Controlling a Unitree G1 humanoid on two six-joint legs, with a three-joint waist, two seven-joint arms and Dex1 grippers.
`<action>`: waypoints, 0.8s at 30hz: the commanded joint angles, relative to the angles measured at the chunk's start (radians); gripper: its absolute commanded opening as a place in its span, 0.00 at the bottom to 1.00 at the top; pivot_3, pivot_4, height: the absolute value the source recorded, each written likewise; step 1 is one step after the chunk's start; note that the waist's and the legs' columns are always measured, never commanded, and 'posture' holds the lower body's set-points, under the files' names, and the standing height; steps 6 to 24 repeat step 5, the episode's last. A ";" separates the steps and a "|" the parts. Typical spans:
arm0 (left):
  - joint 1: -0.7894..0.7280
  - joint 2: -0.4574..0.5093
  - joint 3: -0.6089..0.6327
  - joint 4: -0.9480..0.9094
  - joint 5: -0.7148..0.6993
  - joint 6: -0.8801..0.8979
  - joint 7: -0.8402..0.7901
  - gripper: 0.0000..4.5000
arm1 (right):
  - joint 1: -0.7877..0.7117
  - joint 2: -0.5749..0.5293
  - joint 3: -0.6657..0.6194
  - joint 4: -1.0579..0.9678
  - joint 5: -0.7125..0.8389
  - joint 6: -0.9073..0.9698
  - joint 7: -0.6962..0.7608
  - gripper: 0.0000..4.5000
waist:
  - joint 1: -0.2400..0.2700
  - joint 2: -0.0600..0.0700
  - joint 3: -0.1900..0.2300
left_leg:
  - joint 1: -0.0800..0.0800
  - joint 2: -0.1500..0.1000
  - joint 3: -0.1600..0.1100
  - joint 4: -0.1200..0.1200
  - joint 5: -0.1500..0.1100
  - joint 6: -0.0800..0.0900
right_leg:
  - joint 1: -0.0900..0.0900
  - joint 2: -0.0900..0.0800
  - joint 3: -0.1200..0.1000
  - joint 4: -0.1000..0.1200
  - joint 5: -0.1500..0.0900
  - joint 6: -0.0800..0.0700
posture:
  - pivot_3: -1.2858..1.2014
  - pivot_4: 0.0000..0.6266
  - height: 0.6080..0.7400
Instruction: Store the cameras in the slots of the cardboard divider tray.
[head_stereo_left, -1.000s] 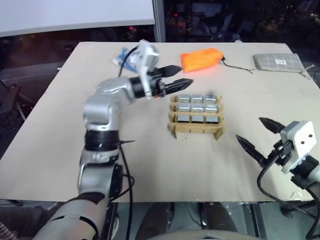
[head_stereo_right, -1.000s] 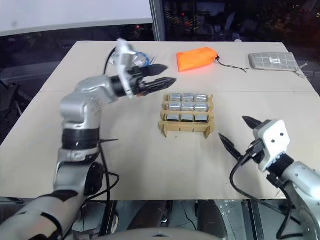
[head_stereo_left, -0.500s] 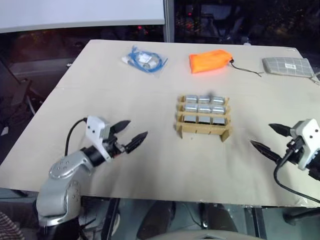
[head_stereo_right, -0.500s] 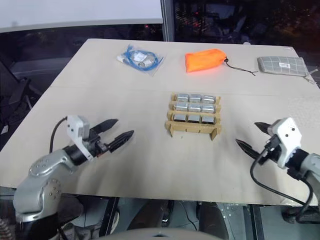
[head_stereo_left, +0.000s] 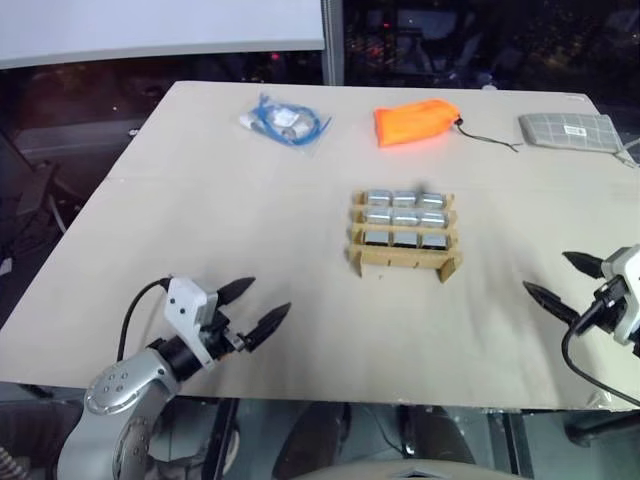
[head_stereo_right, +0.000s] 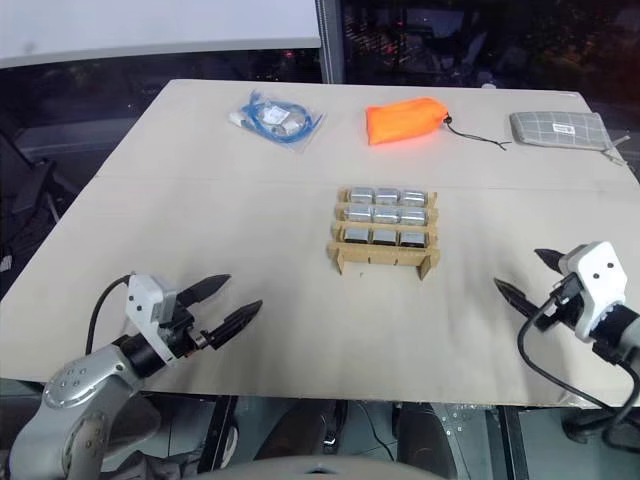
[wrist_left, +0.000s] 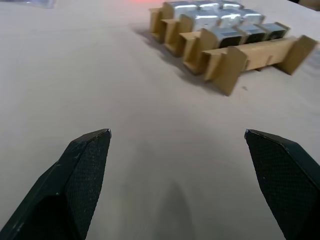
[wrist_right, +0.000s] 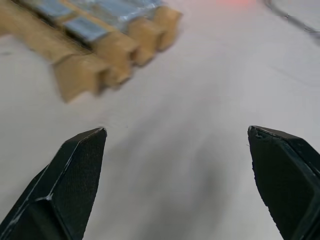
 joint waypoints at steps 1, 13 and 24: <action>0.033 0.014 -0.027 -0.079 -0.019 -0.029 -0.002 0.99 | -0.093 0.006 0.043 0.060 -0.040 -0.043 -0.032 1.00 | -0.003 0.000 0.000 | 0.000 0.000 0.001 0.000 0.000 0.000 | 0.000 0.000 0.000 0.000 0.000 0.000 | 0.52 0.24 1.00; 0.037 0.018 -0.045 -0.070 -0.019 -0.045 0.009 0.99 | -0.148 -0.003 0.075 0.115 -0.054 -0.059 -0.008 1.00 | 0.002 0.001 0.000 | 0.000 0.001 0.000 -0.001 0.000 0.000 | -0.001 0.001 0.000 0.000 0.000 0.000 | 0.52 0.24 1.00; 0.037 0.018 -0.045 -0.070 -0.019 -0.045 0.009 0.99 | -0.148 -0.003 0.075 0.115 -0.054 -0.059 -0.008 1.00 | 0.002 0.001 0.000 | 0.000 0.001 0.000 -0.001 0.000 0.000 | -0.001 0.001 0.000 0.000 0.000 0.000 | 0.52 0.24 1.00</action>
